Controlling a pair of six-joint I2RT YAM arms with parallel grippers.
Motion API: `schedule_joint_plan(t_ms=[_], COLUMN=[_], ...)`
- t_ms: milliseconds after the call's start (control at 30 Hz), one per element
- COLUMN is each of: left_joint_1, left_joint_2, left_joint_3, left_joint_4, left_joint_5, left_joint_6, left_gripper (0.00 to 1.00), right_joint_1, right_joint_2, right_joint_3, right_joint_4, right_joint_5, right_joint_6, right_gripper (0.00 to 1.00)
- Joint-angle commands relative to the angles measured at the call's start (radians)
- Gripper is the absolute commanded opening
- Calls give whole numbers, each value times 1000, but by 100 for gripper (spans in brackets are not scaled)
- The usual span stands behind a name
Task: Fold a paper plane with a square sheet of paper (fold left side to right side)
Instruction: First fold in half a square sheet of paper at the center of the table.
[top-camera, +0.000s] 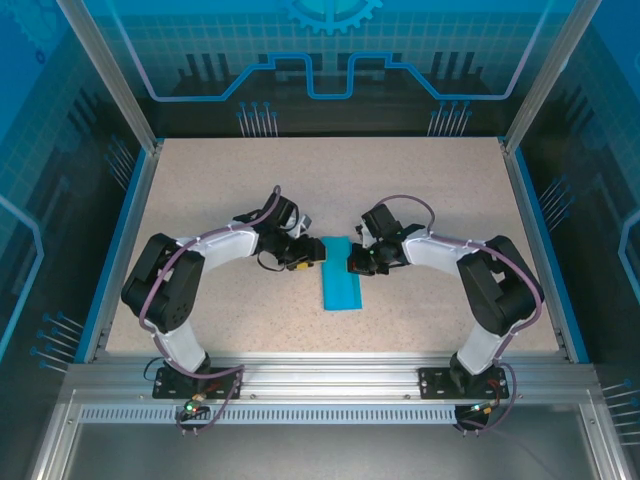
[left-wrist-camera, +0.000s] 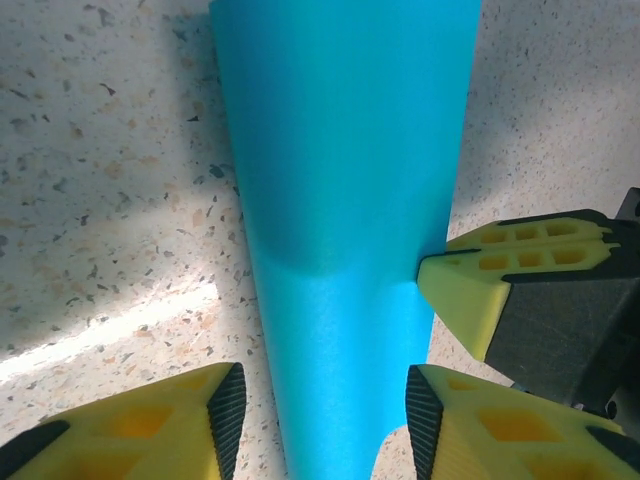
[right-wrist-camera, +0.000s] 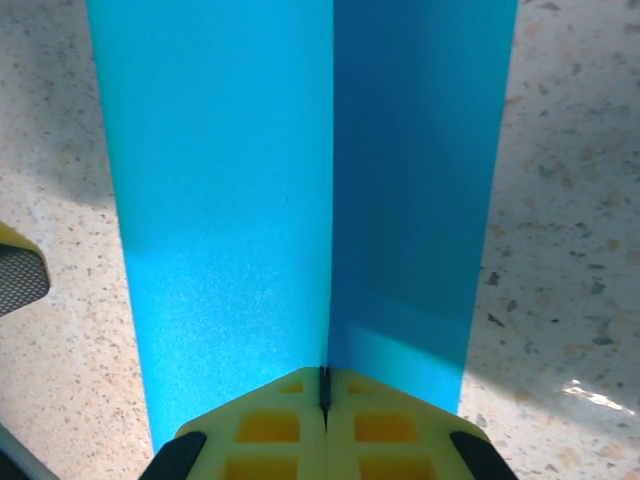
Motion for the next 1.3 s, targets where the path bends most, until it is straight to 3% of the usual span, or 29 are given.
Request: schedule_joint_plan(t_ms=[0,300,767,1033,1267], left_joint_1=[-22,-60,-77,-89,-98], left_joint_2=[36,117,184,218,241], left_joint_3=[18,69,91,105,129], left_joint_4=[-43,-48,-53,-82,-113], left_joint_5=[-16,-20,-34,-46,-57], left_joint_6=[18,-3,-27,-26,-17], left_gripper=[51,54,47,47,47], right_joint_1=[12,14,16,12,-17], right_joint_2=[20,32,40,-41,-172], right_joint_3=[29,43,48,10,-50], right_joint_4=[-47,-76,-93,-70,-80], right_joint_5=[31,51,71,144,257], right_joint_6=[-19,-28,-32,-29,-17], right_gripper=[2,3,7,31,43])
